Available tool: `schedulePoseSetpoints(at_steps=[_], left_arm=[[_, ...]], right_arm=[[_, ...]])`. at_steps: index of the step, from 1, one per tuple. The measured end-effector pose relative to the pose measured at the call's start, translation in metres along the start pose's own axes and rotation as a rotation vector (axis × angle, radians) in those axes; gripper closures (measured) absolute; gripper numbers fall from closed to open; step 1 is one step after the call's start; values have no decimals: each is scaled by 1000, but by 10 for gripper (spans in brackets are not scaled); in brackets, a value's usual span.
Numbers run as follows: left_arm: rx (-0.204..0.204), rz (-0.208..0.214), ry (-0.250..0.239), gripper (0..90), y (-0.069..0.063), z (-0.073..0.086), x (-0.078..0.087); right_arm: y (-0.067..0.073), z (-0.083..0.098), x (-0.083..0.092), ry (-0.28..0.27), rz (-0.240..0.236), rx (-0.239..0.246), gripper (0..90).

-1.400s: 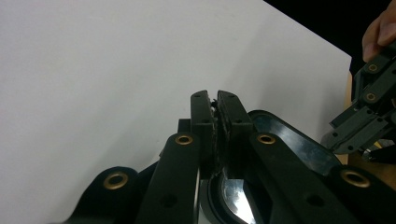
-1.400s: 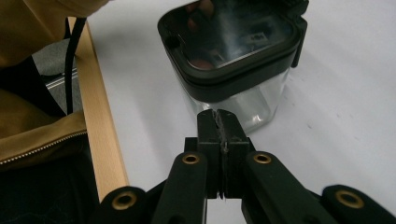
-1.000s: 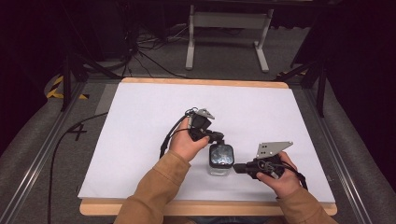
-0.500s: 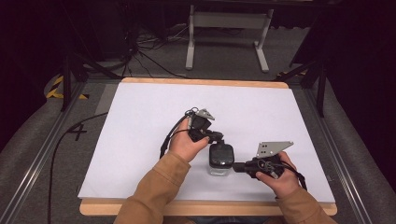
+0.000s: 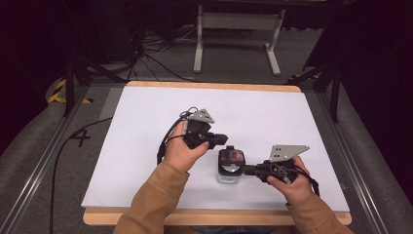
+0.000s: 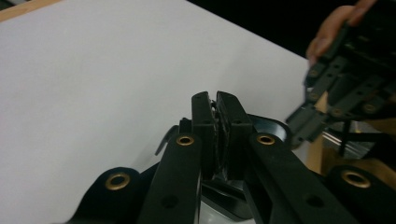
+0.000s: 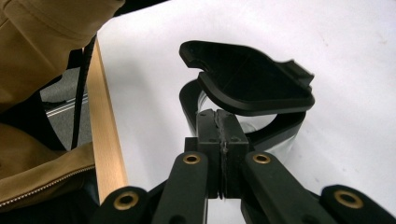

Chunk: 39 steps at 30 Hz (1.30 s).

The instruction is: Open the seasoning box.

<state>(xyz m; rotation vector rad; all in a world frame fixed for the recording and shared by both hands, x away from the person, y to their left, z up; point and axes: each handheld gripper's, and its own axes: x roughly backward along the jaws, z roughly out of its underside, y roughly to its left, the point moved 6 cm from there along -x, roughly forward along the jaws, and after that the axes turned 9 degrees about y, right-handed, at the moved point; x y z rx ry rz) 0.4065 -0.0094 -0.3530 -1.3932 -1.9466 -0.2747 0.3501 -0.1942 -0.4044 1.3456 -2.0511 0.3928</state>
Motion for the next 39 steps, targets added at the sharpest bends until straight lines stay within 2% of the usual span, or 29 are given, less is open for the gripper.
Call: schedulePoseSetpoints(at_steps=[4,7,15,17,21,25,28,33,39], left_arm=[[-5,7,7,882,-6,4,8],[-20,14,30,885,-14,8,15],[-45,44,76,889,-29,15,15],[-50,52,75,891,-30,15,14],[-68,70,128,891,-35,17,3],[-74,61,170,889,-34,19,-11],[-58,41,163,854,-30,18,-18],[-40,30,135,870,-25,15,-20],[-37,27,100,874,-22,10,-19]], right_arm=[[-3,-4,2,-13,1,-1,899],[-6,-9,4,-31,6,3,899],[-14,-19,9,-71,20,-2,899],[-14,-20,9,-75,22,-2,900],[-15,-22,9,-92,31,-10,900],[-15,-22,9,-98,37,-11,900],[-15,-21,10,-100,40,-18,900],[-13,-19,10,-94,40,-20,900],[-10,-11,1,-48,32,-19,900]])
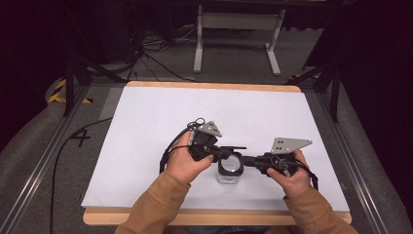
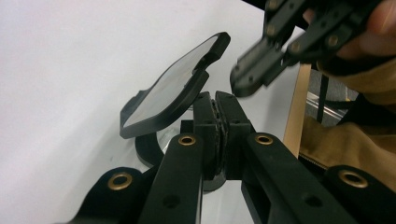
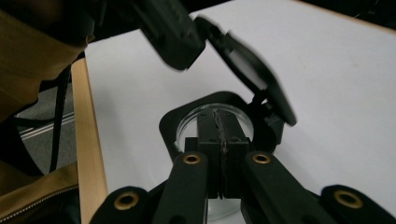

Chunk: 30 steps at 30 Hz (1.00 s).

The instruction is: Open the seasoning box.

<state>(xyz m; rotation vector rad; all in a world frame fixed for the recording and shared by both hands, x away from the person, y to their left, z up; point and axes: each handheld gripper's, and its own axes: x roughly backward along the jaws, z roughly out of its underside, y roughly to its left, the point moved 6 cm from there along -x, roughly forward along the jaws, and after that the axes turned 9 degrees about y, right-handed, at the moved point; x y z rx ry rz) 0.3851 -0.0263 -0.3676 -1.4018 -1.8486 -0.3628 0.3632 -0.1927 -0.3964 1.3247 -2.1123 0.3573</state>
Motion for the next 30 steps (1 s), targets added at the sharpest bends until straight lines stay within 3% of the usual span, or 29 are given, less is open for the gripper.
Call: schedulePoseSetpoints(at_steps=[2,10,16,20,24,30], left_arm=[[4,-8,-22,838,2,-2,1],[46,-17,-91,853,11,-9,2],[74,-56,-143,859,20,-12,-1],[69,-71,-144,853,26,-12,-4],[83,-58,-184,834,30,-13,-8],[66,-96,-192,834,33,-13,-11]], right_arm=[[2,4,-5,19,-2,3,900],[8,12,-12,53,-4,9,900],[10,15,-11,62,-1,8,900],[10,16,-11,62,0,4,900],[10,16,-11,58,2,5,900],[11,16,-11,60,20,30,900]])
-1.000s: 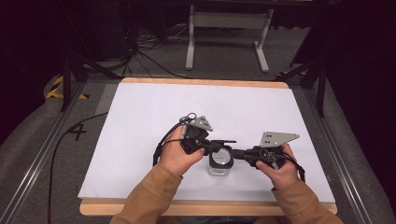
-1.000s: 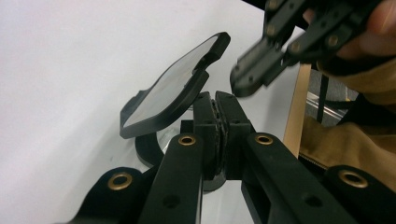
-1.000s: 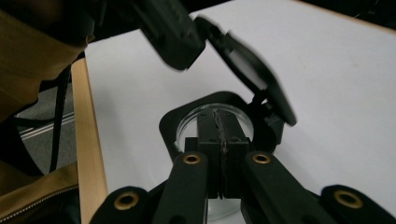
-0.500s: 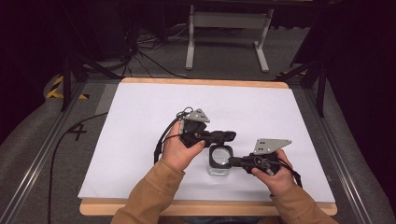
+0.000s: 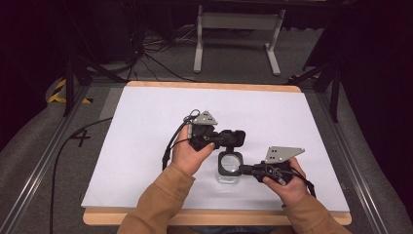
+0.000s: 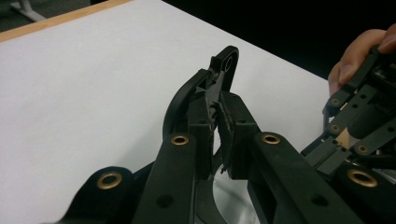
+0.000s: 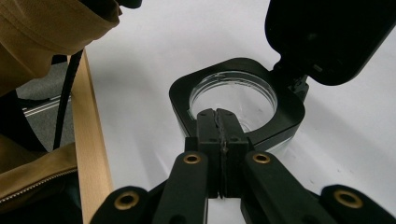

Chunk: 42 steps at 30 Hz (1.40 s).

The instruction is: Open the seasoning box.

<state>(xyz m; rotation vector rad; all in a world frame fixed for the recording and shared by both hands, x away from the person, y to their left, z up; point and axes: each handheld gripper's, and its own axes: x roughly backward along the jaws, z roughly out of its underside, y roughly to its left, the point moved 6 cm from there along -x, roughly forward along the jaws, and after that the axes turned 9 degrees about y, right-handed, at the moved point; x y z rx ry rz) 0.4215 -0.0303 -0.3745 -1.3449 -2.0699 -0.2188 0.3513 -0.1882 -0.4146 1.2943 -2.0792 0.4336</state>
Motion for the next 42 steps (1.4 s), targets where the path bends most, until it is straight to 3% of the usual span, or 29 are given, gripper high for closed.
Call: schedulePoseSetpoints(at_steps=[15,19,26,31,38,42], left_arm=[[13,-25,8,864,9,5,-6],[10,-7,9,838,6,5,-5],[-17,-6,22,785,-1,5,10],[-18,-24,24,753,-7,9,28],[-20,-42,103,660,-8,24,49],[-13,-79,133,636,-3,32,58]], right_arm=[[1,0,0,7,13,25,900],[1,0,0,7,11,30,900],[1,-2,1,29,9,41,898],[-2,-11,8,-15,-32,41,859],[-19,-24,21,-52,-24,29,810],[-26,-28,24,-63,-23,25,792]])
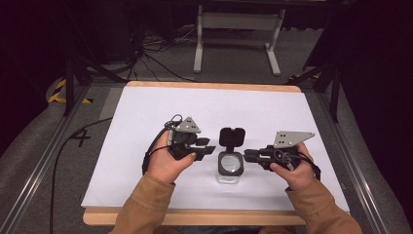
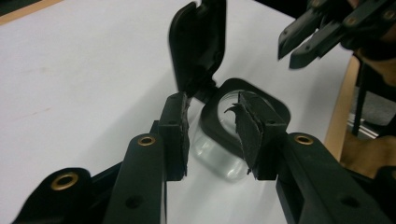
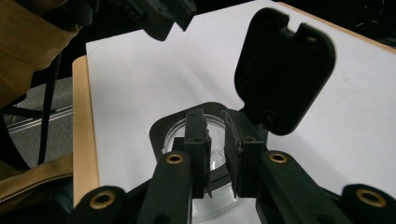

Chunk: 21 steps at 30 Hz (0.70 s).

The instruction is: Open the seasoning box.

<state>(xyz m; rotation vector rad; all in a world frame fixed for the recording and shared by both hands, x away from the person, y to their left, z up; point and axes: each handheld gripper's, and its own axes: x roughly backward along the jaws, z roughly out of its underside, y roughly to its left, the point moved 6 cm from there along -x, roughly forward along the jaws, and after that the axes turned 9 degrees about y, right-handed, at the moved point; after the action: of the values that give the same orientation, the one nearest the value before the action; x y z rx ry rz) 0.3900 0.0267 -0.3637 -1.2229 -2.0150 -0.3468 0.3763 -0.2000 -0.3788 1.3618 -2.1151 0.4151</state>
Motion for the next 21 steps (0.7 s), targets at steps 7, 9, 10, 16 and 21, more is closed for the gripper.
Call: schedulePoseSetpoints(at_steps=[7,9,10,16,21], left_arm=[[38,-19,19,607,7,12,8],[49,-35,41,604,11,17,9],[50,-48,60,599,13,19,10],[83,-72,97,582,25,32,15],[105,-88,125,560,35,41,15]], right_arm=[[-11,-4,3,4,17,-9,754],[-13,-4,3,12,20,-11,742],[-16,-3,3,21,24,-17,730],[-34,3,3,68,60,-52,669],[-50,11,3,100,90,-87,637]])
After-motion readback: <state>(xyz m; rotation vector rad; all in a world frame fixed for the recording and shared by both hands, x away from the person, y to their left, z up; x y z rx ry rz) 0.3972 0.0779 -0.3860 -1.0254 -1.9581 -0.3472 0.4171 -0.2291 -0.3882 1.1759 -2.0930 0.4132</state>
